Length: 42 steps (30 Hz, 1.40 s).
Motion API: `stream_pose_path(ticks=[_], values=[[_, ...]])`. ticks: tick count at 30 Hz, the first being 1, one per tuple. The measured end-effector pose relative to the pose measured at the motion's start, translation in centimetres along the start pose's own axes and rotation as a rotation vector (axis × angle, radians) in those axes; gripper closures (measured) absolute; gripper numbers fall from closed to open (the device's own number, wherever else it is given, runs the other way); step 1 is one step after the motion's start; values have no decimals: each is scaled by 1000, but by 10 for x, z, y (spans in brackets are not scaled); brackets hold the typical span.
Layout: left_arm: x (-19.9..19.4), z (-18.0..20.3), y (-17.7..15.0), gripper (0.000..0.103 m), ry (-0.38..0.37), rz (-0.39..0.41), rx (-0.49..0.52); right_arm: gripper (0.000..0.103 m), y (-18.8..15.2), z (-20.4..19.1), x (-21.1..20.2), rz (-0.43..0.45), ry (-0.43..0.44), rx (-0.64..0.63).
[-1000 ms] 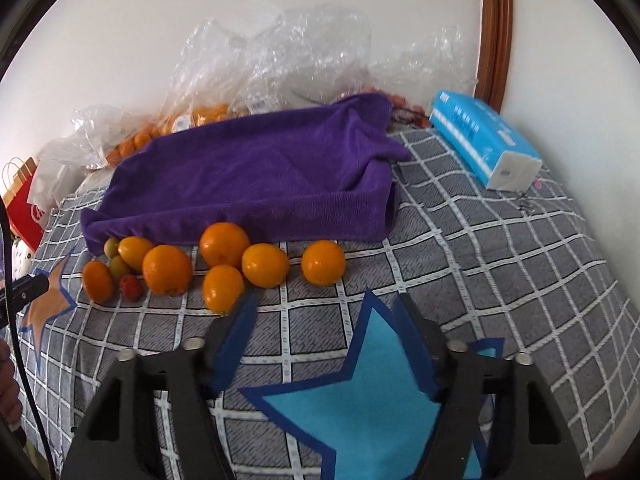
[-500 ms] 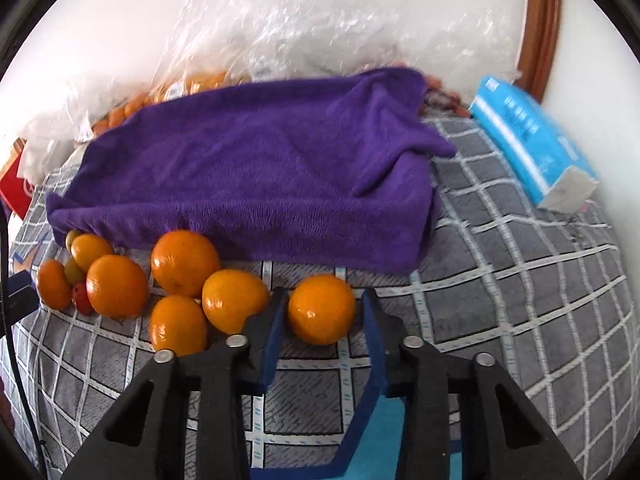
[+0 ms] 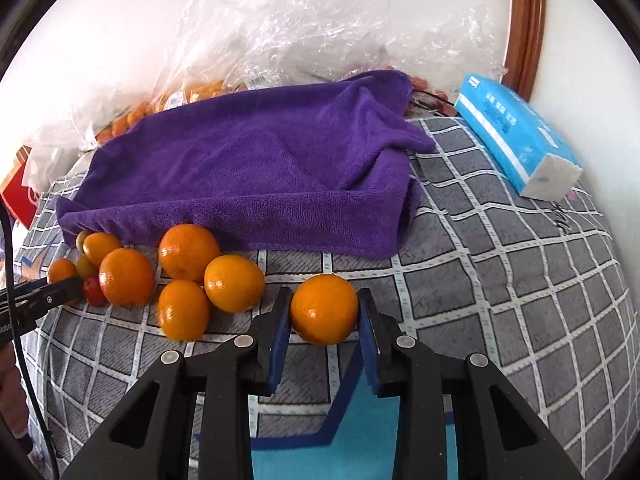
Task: Organize fruits
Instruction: 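Grasp an orange with the right tool while the left tool grasps a large orange, then carry both oranges over the purple towel and open both tools to release them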
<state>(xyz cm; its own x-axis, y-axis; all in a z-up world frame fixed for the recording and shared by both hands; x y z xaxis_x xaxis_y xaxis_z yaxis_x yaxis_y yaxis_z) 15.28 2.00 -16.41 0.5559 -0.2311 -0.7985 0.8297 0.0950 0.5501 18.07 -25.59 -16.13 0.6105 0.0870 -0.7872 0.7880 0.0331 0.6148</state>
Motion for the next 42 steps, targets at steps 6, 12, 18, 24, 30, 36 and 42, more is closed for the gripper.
stream_pose_path(ticks=[6, 12, 18, 24, 30, 36, 42], values=[[-27, -1, 8, 66, 32, 30, -5, 71, 7, -6, -22, 28, 2, -1], [-50, 3, 29, 66, 43, 74, -6, 71, 27, -15, -42, 72, 19, 5], [-56, 9, 56, 66, 46, 118, -2, 71, 53, -23, -56, 118, 10, -9], [-50, 13, 84, 66, 33, 139, 21, 71, 79, -26, -57, 145, 12, -13], [-40, 10, 110, 66, 35, 177, 7, 71, 109, -32, -44, 165, 16, -33], [-17, 3, 130, 66, 29, 177, -23, 71, 127, -37, -21, 165, 23, -53], [8, -3, 143, 66, 20, 155, -44, 71, 136, -38, 8, 152, 27, -57]])
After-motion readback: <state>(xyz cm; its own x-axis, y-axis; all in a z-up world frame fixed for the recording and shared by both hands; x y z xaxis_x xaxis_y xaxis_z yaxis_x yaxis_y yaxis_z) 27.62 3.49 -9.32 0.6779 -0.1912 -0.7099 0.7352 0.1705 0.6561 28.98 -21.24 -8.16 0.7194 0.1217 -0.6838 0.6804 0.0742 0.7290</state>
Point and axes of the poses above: each gripper's, at about its wrist camera, not at the fingertips, and x roughly the way its jaws point, z to its right, y to its top, the point moved 3 cm from there along x, roughly the way its jaws point, and after that the axes turned 1 degree about x, right-handed, at the moved point
